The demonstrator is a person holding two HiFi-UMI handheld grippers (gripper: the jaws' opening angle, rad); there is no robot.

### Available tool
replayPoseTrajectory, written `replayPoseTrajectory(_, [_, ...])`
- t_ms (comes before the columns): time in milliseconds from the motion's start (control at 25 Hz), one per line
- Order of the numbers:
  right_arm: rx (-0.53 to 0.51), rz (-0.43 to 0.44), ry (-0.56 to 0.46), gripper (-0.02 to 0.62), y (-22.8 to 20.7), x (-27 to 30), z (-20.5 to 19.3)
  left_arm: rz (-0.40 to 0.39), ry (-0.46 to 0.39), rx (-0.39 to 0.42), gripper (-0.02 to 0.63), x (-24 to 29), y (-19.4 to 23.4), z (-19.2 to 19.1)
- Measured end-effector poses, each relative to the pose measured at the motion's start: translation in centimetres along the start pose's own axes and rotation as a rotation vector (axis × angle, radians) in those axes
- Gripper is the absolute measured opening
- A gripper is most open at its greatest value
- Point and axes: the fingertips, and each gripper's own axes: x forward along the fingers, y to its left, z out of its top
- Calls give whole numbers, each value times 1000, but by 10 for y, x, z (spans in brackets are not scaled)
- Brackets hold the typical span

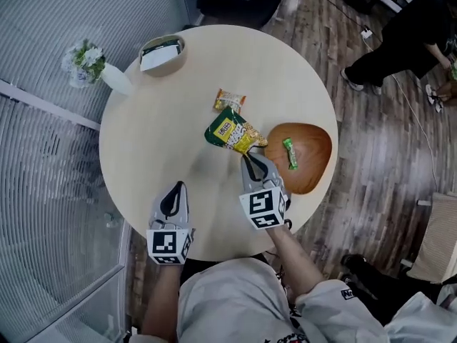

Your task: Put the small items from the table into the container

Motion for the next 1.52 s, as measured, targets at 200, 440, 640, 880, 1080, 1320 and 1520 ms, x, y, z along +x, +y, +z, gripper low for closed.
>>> replayPoseTrajectory(200, [6, -87, 17, 25, -42, -24, -13, -67, 3, 7, -11, 19, -24, 2])
replayPoseTrajectory(440, [54, -181, 106, 26, -83, -50, -59, -152, 1, 26, -11, 41, -58, 5])
replayPoseTrajectory(640, [118, -245, 196, 26, -109, -66, -96, -192, 16, 46, -11, 51, -75, 4])
replayPoseTrajectory(880, [154, -291, 266, 45, -123, -75, -124, -210, 24, 56, -11, 58, -80, 6])
replayPoseTrajectory(1080, [178, -293, 253, 85, -120, -79, -123, -222, 29, 57, -11, 59, -83, 5])
replayPoseTrajectory(1320, [174, -300, 178, 80, -109, -85, -96, -210, 25, 45, -11, 57, -78, 3])
replayPoseTrajectory(1520, [139, -207, 72, 57, -73, -72, -57, -193, 21, 30, -11, 53, -70, 1])
